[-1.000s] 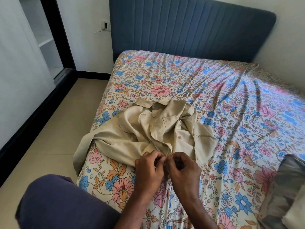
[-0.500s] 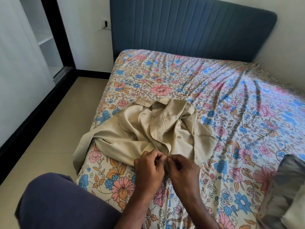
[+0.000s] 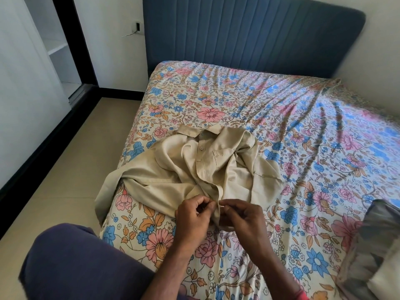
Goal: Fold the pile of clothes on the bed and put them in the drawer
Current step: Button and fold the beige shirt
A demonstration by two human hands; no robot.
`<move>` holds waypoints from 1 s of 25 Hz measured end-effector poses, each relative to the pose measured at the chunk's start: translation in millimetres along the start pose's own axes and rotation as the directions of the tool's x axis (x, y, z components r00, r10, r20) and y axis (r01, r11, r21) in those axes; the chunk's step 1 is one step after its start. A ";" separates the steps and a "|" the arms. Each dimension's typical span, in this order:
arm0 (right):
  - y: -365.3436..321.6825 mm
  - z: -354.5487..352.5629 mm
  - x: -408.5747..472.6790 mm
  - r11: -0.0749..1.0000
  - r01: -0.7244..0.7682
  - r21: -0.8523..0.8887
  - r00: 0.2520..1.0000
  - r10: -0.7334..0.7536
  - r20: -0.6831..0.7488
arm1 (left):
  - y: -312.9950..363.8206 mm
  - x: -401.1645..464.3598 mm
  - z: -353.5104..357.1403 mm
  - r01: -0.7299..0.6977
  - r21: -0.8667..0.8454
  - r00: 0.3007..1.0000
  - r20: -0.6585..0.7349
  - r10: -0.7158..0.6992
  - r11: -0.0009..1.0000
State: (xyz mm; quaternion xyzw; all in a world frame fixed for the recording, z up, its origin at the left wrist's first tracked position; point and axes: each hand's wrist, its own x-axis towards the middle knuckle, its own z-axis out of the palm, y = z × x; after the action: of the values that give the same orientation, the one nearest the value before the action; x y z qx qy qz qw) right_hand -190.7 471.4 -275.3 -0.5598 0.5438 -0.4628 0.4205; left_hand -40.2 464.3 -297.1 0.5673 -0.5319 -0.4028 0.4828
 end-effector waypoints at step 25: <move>-3.0 -8.3 13.1 0.686 0.553 -0.472 0.833 -0.448 0.325 | 3.0 -2.6 -7.3 0.039 -0.071 0.996 0.088 -0.032 0.997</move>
State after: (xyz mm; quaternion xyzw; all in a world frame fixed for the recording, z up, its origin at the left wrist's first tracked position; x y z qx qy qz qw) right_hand -198.4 458.8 -269.7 -0.8232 0.4371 -0.3311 0.1472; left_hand -34.1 467.9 -292.7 0.5405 -0.5272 -0.4549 0.4723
